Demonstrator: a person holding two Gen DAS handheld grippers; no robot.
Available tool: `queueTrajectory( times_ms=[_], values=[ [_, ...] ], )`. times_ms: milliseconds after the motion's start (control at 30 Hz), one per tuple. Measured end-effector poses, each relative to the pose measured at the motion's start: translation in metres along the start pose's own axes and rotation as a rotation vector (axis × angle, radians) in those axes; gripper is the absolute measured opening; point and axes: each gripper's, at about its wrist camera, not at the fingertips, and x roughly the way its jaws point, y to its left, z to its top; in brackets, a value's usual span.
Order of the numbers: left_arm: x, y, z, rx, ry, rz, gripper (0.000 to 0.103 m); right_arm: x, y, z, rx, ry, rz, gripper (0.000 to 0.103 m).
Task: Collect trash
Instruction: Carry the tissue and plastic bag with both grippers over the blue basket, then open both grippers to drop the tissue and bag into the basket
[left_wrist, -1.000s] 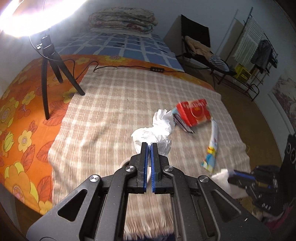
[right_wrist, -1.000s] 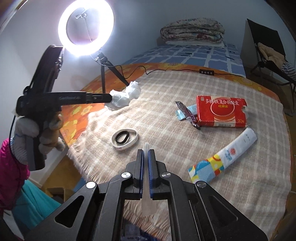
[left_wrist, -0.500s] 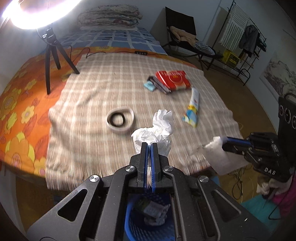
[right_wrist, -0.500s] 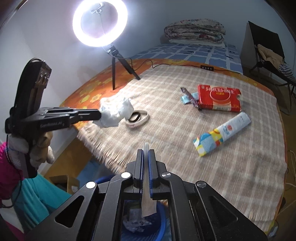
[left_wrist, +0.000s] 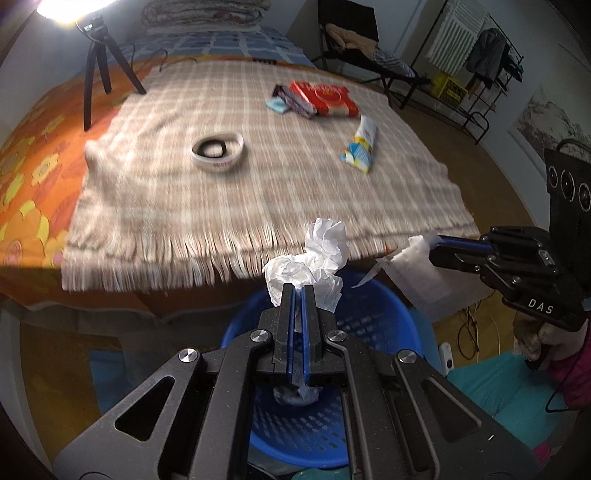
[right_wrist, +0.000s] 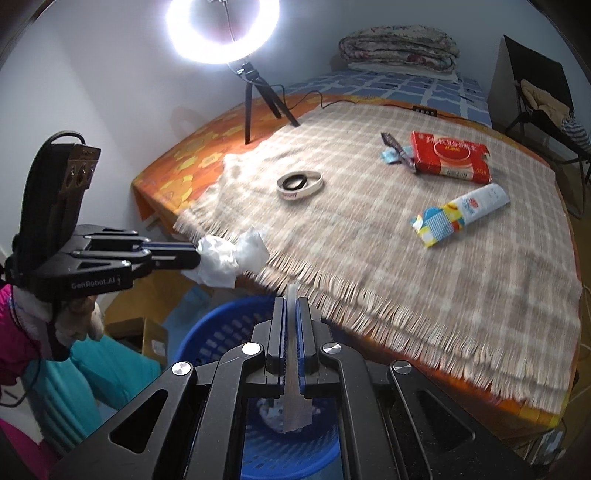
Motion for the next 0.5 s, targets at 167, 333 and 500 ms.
queueTrajectory(
  times_ms=[167, 333, 500],
  values=[
    [0.009, -0.004, -0.013, 0.001, 0.03, -0.01, 0.0, 0.009, 0.004, -0.014, 0.02, 0.031, 0.012, 0.003],
    [0.019, -0.009, -0.025, 0.006, 0.061, -0.021, 0.0, 0.015, 0.006, -0.025, 0.028, 0.05, 0.011, 0.003],
    [0.026, -0.013, -0.032, 0.014, 0.081, -0.016, 0.0, 0.021, 0.004, -0.034, 0.053, 0.074, 0.02, 0.003]
  ],
)
